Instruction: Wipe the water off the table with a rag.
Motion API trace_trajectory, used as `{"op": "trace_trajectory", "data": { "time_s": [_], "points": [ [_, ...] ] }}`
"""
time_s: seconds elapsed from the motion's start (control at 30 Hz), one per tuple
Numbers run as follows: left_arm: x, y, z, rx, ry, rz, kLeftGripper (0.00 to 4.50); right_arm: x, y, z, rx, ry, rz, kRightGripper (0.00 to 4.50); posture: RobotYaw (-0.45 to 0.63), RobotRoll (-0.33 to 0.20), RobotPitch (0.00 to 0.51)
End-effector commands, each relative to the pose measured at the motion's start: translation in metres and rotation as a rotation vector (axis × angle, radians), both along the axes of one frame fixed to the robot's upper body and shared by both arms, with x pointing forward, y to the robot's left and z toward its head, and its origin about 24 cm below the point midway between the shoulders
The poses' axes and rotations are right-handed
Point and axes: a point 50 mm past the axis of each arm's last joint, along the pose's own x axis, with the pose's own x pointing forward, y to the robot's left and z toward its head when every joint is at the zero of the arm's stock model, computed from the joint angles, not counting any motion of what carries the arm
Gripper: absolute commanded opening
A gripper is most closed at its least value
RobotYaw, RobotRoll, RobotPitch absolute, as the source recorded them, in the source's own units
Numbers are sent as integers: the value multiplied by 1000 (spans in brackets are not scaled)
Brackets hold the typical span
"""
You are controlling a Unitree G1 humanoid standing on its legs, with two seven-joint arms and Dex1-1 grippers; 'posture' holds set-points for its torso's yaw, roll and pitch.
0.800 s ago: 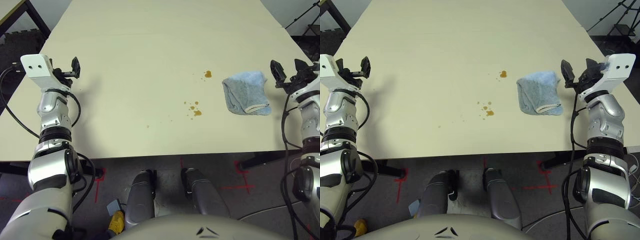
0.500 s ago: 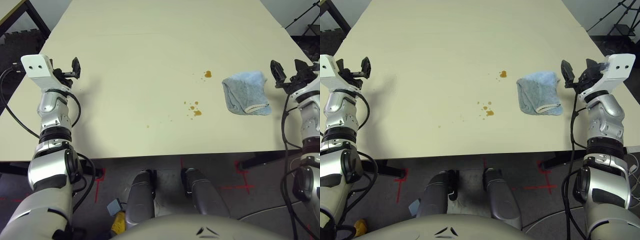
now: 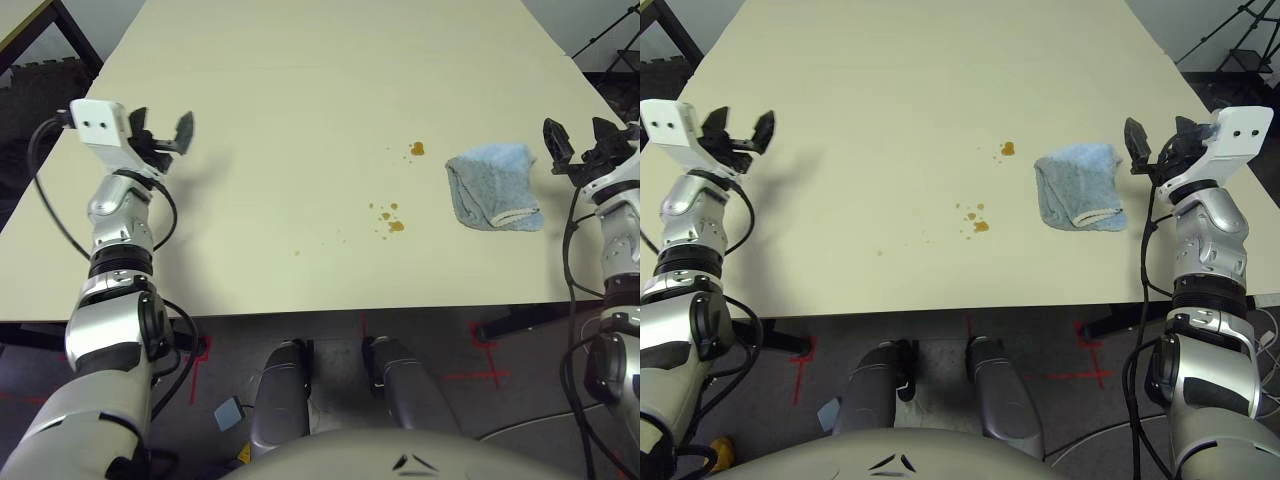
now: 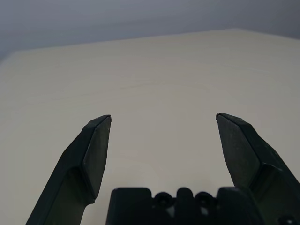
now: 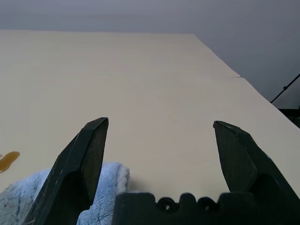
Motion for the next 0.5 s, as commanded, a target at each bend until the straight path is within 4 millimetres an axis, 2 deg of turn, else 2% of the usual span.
{"op": "trace_trajectory", "data": {
  "time_s": [0.03, 0.13, 0.2, 0.37, 0.5],
  "points": [
    [-7, -16, -3, 22, 30, -182, 4500, -2, -3, -3, 4, 36, -13, 4454, -147, 0, 172],
    [-21, -34, -10, 72, 87, -397, 4500, -3, -6, -3, 33, 56, -11, 4454, -156, 0, 172],
    [-28, -40, -14, 88, 116, -467, 4500, -3, -6, -1, 41, 66, -3, 4454, -162, 0, 172],
    [-34, -48, -19, 99, 160, -536, 4500, -5, -6, 3, 47, 103, 37, 4454, -176, 0, 174],
    [-35, -51, -23, 112, 181, -561, 4500, -11, -7, 7, 34, 210, 130, 4454, -188, 0, 175]
  ]
}}
